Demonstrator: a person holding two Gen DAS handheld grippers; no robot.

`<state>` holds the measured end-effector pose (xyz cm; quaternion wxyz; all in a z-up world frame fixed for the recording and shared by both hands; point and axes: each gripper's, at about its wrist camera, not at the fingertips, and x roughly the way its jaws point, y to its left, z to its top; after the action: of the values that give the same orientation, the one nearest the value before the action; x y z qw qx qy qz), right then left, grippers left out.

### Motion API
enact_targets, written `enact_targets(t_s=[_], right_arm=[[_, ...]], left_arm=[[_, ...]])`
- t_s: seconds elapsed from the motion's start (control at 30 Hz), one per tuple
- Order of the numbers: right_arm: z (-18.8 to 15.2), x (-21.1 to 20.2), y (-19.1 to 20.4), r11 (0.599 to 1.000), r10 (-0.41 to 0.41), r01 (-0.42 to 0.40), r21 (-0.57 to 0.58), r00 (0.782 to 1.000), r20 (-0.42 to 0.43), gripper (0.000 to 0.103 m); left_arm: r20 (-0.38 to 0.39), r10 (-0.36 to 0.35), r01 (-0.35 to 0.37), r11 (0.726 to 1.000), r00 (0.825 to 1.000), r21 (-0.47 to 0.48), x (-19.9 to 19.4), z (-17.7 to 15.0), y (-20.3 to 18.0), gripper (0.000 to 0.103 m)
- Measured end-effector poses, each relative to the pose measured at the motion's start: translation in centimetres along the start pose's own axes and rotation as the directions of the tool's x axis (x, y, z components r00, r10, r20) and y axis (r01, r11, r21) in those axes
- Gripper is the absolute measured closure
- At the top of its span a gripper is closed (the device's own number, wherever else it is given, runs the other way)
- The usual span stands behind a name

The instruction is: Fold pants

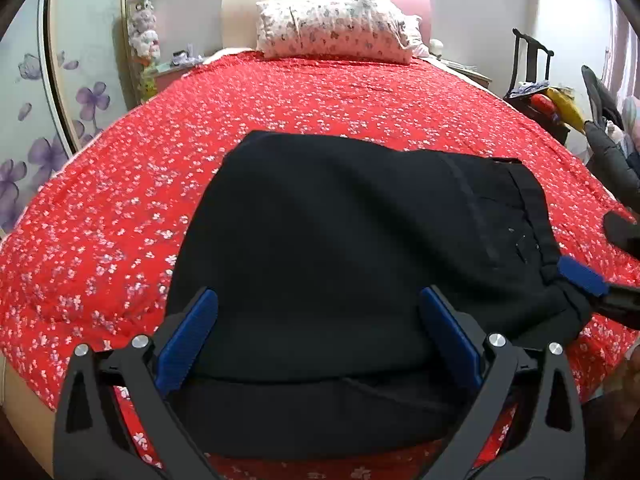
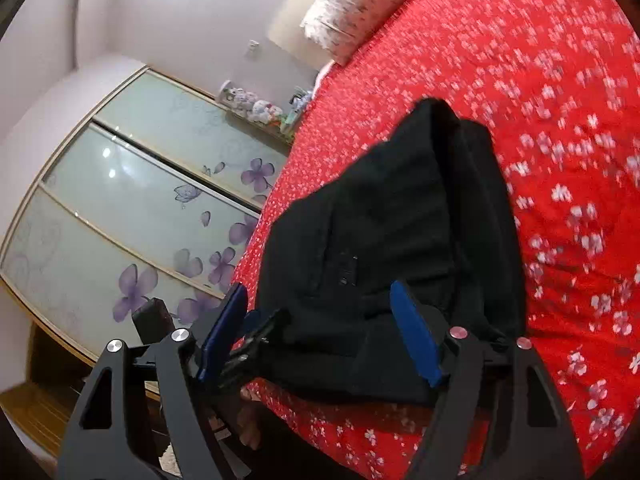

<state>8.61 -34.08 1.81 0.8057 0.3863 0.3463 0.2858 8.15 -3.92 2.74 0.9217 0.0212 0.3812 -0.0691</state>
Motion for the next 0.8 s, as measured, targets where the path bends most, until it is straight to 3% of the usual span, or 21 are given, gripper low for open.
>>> enact_targets(t_s=[0.1, 0.33, 0.5, 0.63, 0.8], right_arm=[[0.2, -0.8, 1.5, 0.996, 0.009, -0.003, -0.087, 0.998, 0.062, 0.019], [1.8, 0.8, 1.2, 0.998, 0.05, -0.046, -0.048, 0.994, 0.098, 0.019], [1.9, 2.8, -0.5, 0.997, -0.082, 0.082, 0.006, 0.995, 0.052, 0.016], [1.8, 2.5, -0.9, 0.997, -0.078, 0.077, 0.009, 0.995, 0.068, 0.016], [1.5, 2.3, -0.4, 0.996, -0.081, 0.083, -0.025, 0.995, 0.065, 0.016]], left_arm=[[0.009, -0.029, 0.029, 0.999, 1.0, -0.033, -0.6, 0.7, 0.7, 0.002], [0.062, 0.064, -0.068, 0.996, 0.996, 0.063, -1.0, 2.7, -0.2, 0.002], [0.05, 0.118, -0.123, 0.985, 0.992, 0.124, 0.8, 3.6, -0.6, 0.002], [-0.009, 0.061, -0.06, 0.996, 0.998, 0.062, 2.6, 3.2, 0.8, 0.002], [-0.004, 0.061, -0.06, 0.996, 0.998, 0.062, 2.3, 3.0, 1.2, 0.002]])
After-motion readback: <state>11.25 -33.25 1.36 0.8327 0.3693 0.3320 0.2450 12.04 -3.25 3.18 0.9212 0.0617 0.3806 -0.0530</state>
